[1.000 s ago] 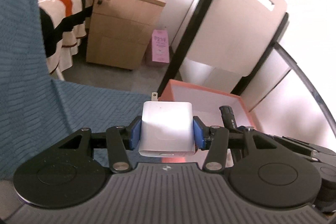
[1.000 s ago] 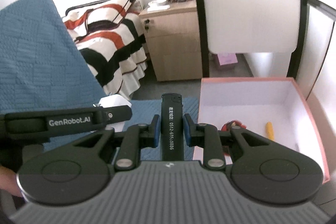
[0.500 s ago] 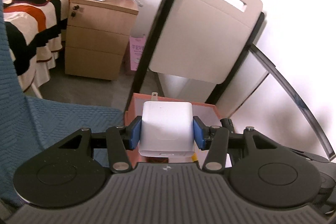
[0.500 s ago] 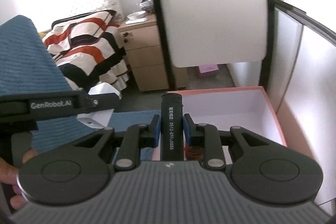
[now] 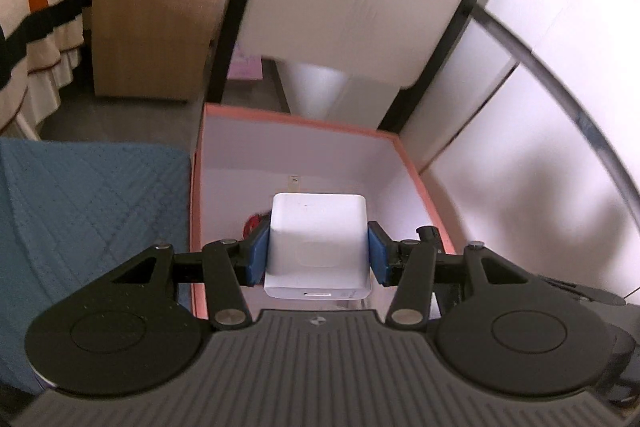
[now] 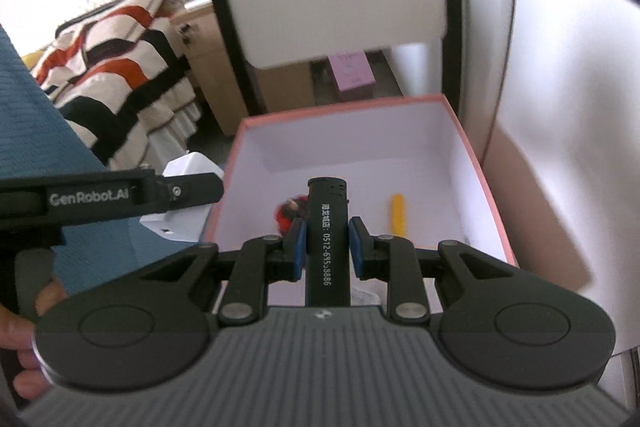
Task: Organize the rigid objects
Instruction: 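Lower the charger into the pink box and open the left tool while the right tool releases the black stick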
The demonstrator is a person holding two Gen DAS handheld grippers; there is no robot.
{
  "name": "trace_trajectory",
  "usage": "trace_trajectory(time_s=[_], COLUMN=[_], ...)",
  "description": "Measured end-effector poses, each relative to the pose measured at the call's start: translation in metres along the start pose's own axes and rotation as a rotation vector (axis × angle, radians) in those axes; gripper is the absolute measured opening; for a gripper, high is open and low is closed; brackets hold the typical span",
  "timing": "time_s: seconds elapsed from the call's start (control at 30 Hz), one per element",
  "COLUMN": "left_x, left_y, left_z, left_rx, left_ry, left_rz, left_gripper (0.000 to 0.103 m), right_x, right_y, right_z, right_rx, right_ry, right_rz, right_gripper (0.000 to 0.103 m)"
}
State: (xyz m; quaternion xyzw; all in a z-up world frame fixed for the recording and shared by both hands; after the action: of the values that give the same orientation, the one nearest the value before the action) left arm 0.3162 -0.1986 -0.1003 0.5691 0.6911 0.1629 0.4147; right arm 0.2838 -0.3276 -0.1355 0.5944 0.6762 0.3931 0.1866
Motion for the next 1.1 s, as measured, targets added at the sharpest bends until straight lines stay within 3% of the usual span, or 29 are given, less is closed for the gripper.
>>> trace_trajectory(time_s=[0.9,1.1], left_x=[0.014,0.014], left_y=[-0.086,-0.095], left_z=[0.083,0.090], left_rx=[0.221,0.235], left_ry=[0.056,0.060], left_rz=[0.019,0.030], left_gripper=[0.056,0.056], right_x=[-0.045,-0.051], right_y=[-0.081,-0.092], right_z=[0.068,0.075], right_rx=[0.211,0.240], right_ry=[-0.037,-0.053], right_rz=[0.063,0.068], right_gripper=[0.026,0.026])
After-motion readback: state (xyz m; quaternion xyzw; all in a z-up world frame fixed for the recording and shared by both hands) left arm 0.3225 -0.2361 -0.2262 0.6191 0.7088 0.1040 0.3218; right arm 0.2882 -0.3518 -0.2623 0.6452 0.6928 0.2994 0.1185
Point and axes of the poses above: each gripper's, at about its wrist camera, not at the fingertips, and z roughly the way its jaws point, x to its left, y to its top, the point moved 7 cm from there along z, roughly the way its jaws point, and after that the axes turned 7 degrees about -x, right-handed, at the moved point
